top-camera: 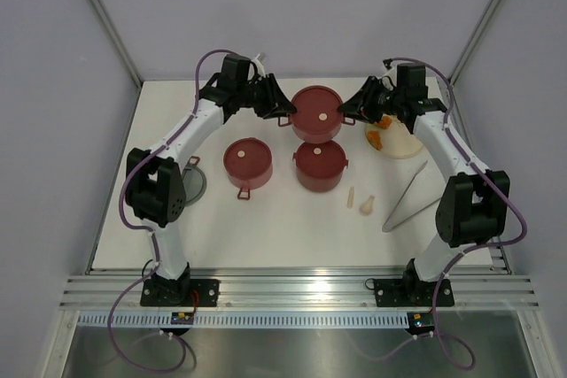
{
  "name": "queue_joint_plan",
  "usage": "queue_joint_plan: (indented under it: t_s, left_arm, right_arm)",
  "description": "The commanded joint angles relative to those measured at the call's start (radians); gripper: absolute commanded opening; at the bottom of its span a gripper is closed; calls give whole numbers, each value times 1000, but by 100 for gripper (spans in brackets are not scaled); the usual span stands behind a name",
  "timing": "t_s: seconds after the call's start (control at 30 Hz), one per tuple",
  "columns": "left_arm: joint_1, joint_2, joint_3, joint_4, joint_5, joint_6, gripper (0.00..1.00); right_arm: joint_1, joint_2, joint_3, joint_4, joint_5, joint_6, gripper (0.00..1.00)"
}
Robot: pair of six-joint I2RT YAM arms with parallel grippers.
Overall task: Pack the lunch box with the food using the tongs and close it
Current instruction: Place the packing box into the packing box.
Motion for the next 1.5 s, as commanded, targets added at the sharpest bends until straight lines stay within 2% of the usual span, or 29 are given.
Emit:
queue_joint_plan:
  t_s: [0.0, 0.23, 0.5, 0.9, 1.47]
  left_arm:
    - [-30, -92, -46, 55, 52, 11, 0]
    - [-52, -112, -99, 18, 57, 45, 0]
    - [-79, -70, -103, -22, 66, 82, 0]
    - [-99, 17, -53, -54, 73, 100, 0]
    - [-116, -13, -109, -60, 43, 112, 0]
  right_arm:
    - [16, -124, -88, 52, 0, 18, 0]
    - [28, -253, -281, 64, 29, 50, 0]
    - [60, -313, -416, 96, 35, 85, 0]
    - [73, -337, -459, 75, 75, 87, 0]
    - [71, -370, -486, 7, 103, 62, 0]
